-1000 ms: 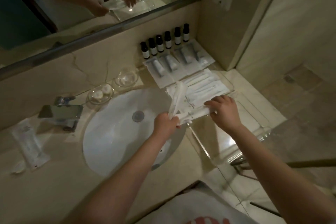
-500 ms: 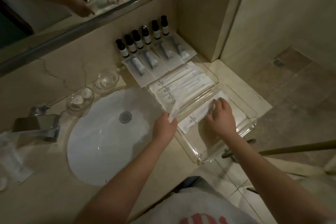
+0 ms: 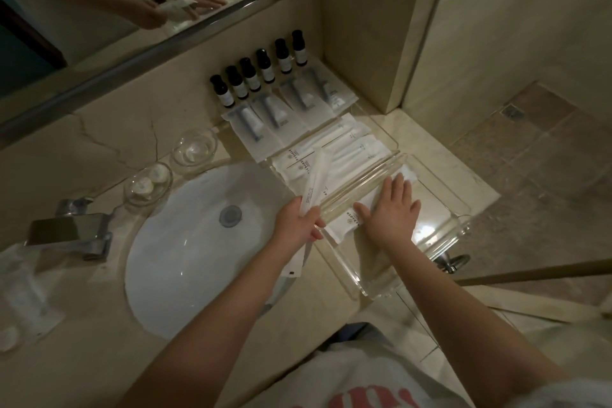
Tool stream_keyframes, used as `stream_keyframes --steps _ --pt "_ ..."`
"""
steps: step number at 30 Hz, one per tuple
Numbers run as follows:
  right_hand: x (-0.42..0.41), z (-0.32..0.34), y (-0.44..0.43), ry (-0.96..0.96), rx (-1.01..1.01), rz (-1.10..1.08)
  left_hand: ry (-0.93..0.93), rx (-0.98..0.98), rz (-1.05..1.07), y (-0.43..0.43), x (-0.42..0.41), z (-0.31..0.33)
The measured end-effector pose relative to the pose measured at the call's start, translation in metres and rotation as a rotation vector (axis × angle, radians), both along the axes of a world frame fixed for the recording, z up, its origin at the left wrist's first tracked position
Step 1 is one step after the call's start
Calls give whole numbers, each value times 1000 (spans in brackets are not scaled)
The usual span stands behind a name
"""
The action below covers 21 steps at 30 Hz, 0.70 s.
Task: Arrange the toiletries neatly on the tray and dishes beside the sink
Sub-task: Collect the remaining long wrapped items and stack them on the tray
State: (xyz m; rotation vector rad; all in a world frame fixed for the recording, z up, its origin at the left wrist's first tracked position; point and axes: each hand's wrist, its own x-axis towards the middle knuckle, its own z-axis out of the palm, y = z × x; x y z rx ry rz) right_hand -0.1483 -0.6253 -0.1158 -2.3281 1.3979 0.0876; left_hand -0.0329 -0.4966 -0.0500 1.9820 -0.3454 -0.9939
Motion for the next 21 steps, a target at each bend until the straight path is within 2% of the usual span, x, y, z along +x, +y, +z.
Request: stream_keyframes --steps 1,3,5,7,8,10,11,13,17,21 --pt "0 3 1 -54 -7 -16 27 -12 -16 0 1 3" --pt "1 14 -1 -279 -1 -57 53 -26 -83 -1 3 8" --pt "4 38 -6 -570 207 -100 14 -1 -166 -3 6 9" --pt "10 67 -8 -768 487 -106 -205 77 -309 -8 6 9" --pt "14 76 -11 -801 553 -96 -366 132 -401 -12 5 8" --pt "18 86 -15 -809 583 -88 -639 207 -539 -16 0 7" --pt "18 86 -18 -807 592 -93 -694 206 -559 -17 -2 7" --pt "13 82 -25 -822 642 -106 -601 168 -516 -16 -2 6" --pt "0 79 -35 -916 742 -119 -82 14 -351 -15 1 14" --pt "4 87 -34 -985 786 9 64 -45 -449 -23 2 28"
